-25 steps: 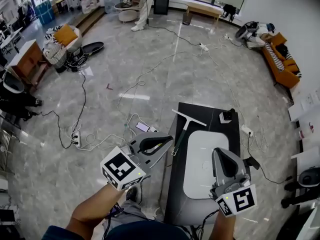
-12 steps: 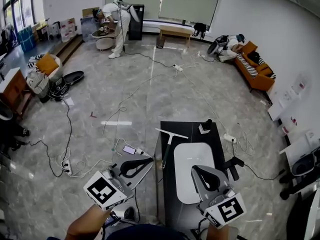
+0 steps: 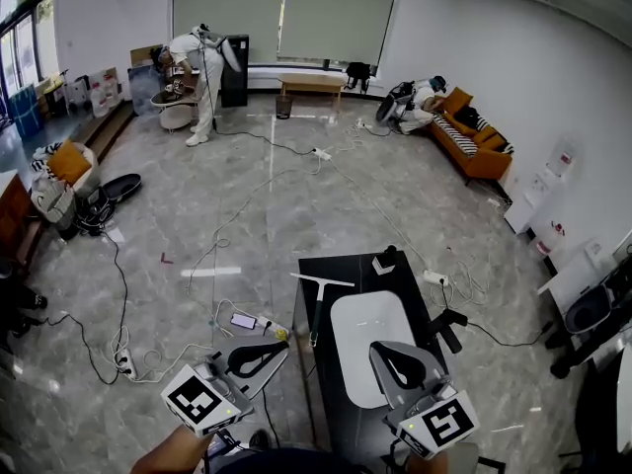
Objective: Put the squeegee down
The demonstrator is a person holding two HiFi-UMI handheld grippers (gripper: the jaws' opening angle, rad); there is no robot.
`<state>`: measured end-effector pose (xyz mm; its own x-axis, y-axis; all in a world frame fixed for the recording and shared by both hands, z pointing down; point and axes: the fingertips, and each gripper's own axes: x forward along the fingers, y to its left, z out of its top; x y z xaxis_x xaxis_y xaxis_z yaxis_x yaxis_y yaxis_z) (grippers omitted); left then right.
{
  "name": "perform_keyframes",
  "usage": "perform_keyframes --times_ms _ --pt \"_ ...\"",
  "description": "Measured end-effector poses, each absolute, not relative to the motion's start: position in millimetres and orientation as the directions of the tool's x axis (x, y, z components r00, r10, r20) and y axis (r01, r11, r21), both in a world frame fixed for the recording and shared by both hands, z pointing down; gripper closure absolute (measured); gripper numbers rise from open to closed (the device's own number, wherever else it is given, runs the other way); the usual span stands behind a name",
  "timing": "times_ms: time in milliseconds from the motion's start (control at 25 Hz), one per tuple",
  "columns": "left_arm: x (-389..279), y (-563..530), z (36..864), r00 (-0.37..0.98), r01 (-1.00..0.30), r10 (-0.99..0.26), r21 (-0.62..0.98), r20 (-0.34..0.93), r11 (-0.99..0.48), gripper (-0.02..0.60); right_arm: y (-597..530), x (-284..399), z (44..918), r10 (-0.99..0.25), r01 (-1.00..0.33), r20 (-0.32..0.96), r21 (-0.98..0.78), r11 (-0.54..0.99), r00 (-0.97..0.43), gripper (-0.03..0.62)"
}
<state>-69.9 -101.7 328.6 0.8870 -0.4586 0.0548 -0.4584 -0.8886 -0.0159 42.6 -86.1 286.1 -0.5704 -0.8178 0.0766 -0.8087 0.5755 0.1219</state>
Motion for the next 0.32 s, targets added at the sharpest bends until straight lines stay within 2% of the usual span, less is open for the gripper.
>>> perform_keyframes --times_ms 320 --pt "-79 -97 337 0.903 -0.428 -0.427 0.005 0.055 -0.904 0.577 -79 36 298 -0.830 -0.822 0.125 0.120 0.556 -0.543 0.588"
